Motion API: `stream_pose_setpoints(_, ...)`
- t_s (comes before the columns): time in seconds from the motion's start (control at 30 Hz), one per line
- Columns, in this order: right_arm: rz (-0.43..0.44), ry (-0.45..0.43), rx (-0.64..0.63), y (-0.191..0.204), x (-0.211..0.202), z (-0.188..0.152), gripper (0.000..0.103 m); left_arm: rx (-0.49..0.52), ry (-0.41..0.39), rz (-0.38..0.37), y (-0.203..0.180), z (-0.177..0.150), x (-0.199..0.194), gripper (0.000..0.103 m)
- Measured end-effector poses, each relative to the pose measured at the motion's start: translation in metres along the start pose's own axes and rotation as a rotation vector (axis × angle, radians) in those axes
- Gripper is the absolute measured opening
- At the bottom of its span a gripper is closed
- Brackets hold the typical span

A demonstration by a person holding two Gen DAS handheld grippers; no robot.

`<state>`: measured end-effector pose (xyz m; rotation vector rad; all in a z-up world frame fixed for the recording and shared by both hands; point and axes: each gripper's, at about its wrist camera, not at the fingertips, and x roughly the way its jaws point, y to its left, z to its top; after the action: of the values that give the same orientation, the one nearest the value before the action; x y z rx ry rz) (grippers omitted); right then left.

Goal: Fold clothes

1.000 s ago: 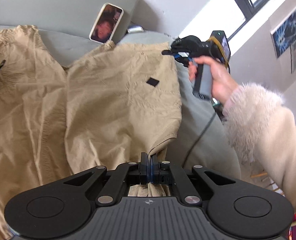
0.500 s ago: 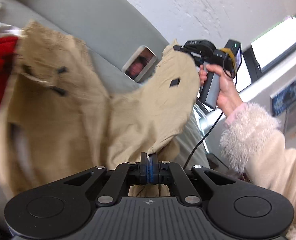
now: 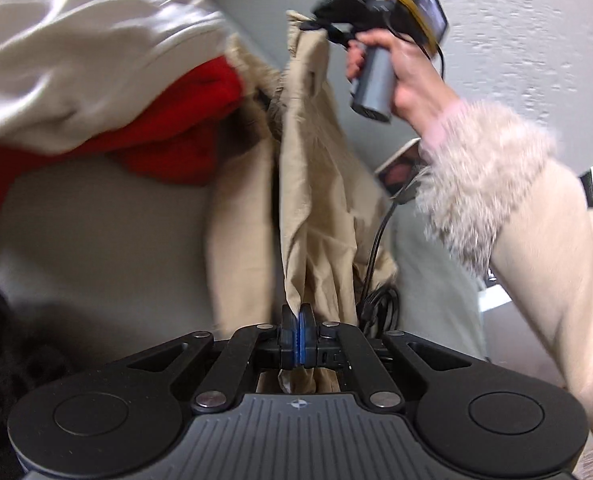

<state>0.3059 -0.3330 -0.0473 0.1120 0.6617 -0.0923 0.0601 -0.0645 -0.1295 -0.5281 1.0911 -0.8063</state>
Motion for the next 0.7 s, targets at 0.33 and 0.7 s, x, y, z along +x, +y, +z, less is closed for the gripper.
stream_pose_setpoints(0.33, 0.044, 0.185, -0.087, 0.066, 0.050, -0.055, 0.053, 0.015, -0.007, 0.058, -0.004, -0.001, -0.011, 0.019)
stream_pose_setpoints(0.7, -0.035, -0.137, 0.050, -0.027, -0.188, 0.000, 0.064, 0.102, -0.172, 0.128, -0.045, -0.033, -0.068, 0.044)
